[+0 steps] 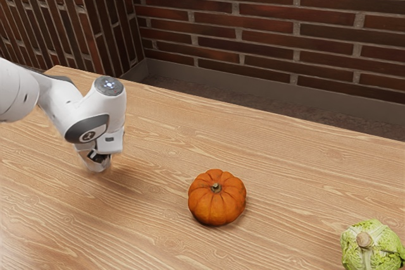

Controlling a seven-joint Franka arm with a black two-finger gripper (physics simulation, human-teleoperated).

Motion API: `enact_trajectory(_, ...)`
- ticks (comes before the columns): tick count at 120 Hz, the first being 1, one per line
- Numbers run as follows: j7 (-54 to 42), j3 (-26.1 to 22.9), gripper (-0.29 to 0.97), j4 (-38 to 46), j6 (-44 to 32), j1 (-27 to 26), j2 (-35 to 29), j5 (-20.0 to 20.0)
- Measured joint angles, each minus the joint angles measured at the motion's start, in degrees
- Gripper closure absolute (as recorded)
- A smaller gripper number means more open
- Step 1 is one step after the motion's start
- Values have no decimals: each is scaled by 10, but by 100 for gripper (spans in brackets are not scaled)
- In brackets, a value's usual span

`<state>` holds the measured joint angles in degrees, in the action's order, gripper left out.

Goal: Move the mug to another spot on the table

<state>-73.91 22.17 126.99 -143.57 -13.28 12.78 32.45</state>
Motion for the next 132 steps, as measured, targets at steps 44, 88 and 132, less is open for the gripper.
enact_trajectory(44,7,-19,72,-76,131,-14,-1,-8)
enact_trajectory(88,47,-109,74,-130,279,-16,1,-18)
enact_trajectory(132,103,-176,73,-156,354,-16,9,-18)
